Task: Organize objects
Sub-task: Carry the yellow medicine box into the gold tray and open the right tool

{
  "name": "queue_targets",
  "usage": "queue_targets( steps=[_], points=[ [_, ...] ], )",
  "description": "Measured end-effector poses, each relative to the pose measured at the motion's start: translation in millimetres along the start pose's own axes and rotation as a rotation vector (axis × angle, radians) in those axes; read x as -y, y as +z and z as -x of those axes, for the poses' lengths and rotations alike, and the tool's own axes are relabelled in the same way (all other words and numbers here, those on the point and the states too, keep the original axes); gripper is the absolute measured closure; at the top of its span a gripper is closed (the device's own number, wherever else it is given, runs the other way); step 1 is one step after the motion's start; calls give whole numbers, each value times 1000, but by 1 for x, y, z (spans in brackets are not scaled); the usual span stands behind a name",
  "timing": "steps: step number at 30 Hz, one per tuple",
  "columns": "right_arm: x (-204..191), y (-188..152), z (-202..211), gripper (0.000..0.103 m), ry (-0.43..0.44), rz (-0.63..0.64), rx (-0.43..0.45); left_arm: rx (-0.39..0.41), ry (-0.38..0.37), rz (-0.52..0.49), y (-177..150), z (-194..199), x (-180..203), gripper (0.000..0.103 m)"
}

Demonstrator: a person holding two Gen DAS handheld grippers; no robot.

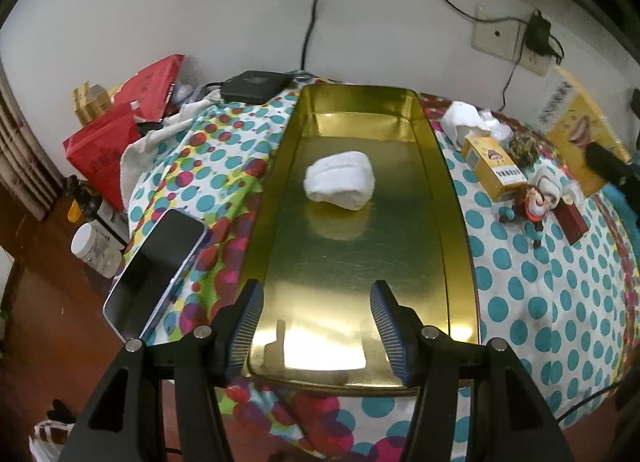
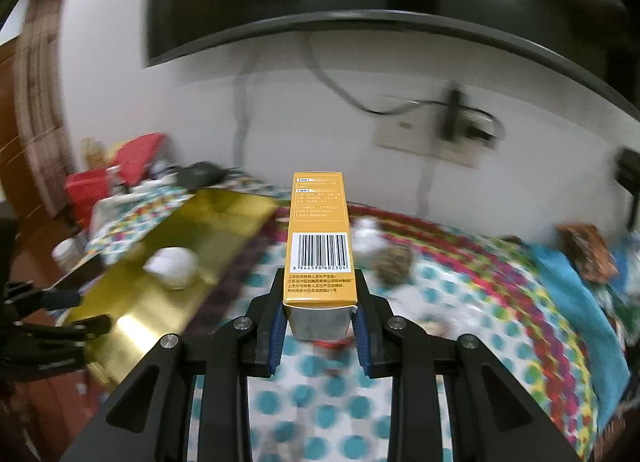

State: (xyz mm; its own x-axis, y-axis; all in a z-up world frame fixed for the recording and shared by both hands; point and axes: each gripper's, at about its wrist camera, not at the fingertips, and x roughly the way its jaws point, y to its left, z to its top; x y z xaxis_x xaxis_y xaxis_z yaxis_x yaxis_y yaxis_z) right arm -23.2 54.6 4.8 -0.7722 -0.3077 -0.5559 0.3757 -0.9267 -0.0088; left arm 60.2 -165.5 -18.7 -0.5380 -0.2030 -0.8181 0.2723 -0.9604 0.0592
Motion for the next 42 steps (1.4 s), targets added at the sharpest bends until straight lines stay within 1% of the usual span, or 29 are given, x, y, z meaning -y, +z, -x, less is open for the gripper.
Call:
queue_targets(
  steps=[3, 7, 11, 17, 19, 24, 29, 33, 36, 39, 41, 42],
  points=[
    [-33, 7, -2, 76, 62, 57, -3, 20, -2, 23, -1, 9, -12, 45],
    [-70, 11, -10, 76, 141, 107, -30, 29, 3, 58, -3, 14, -25, 43],
    [-101, 10, -21, 76, 216, 139, -78, 34, 12, 83, -6, 18, -40, 43],
    [-137, -7, -41, 76, 313, 173, -187, 35, 18, 143, -10, 19, -64, 43],
    [-146, -13, -47, 76, 317, 186, -217, 37, 15, 155, -11, 19, -69, 43],
    [-160, -21, -57, 76, 316, 210, -260, 25, 0, 184, -14, 15, -78, 43],
    [-167, -25, -66, 76, 310, 223, -288, 7, -6, 200, -18, 10, -84, 43],
    [-171, -29, -71, 76, 294, 242, -289, 3, -12, 210, -19, 8, -87, 43],
    [-172, -29, -74, 74, 298, 249, -296, -4, -17, 213, -19, 6, -87, 43],
    [-170, -29, -73, 71, 294, 243, -281, -6, -23, 216, -20, 5, -87, 43],
    [-166, -28, -70, 58, 284, 235, -260, -4, -24, 216, -20, 5, -87, 43],
    [-163, -26, -66, 56, 286, 225, -243, 0, -28, 214, -19, 6, -86, 43]
  ],
)
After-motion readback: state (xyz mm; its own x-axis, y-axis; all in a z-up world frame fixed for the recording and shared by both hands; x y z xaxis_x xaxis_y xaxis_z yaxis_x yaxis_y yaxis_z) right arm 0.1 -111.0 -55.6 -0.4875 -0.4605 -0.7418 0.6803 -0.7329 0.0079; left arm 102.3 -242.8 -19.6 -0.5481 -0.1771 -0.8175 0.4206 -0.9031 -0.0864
